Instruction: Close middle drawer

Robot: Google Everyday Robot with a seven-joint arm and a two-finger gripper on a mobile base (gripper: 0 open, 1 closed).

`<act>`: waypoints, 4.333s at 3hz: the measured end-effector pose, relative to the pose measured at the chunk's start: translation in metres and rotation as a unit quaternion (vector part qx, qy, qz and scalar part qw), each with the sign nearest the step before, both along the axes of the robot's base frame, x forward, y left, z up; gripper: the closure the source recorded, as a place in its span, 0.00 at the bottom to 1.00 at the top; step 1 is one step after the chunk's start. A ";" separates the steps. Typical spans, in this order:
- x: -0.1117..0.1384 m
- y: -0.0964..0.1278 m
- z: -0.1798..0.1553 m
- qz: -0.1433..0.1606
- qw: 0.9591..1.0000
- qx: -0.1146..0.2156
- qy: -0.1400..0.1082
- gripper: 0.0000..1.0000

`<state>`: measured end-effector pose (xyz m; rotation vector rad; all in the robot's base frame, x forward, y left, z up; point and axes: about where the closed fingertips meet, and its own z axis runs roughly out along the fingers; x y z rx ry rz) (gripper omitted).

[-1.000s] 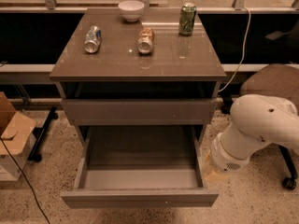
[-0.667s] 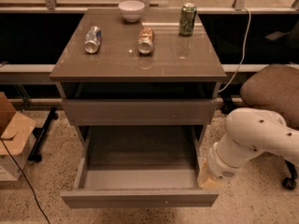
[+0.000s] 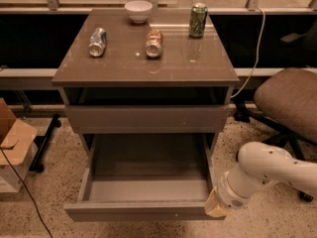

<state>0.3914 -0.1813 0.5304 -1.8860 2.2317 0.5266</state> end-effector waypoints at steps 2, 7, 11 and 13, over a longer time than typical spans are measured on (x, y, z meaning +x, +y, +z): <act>-0.006 -0.001 -0.040 -0.012 1.000 0.019 0.017 1.00; 0.051 0.018 -0.141 -0.027 0.998 0.050 -0.002 1.00; 0.168 0.020 -0.119 -0.016 0.985 0.053 -0.166 1.00; 0.204 0.017 -0.105 -0.016 0.977 0.062 -0.202 1.00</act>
Offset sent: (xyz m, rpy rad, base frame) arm -0.0039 -0.0022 -0.0312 0.0288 0.0226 -0.0208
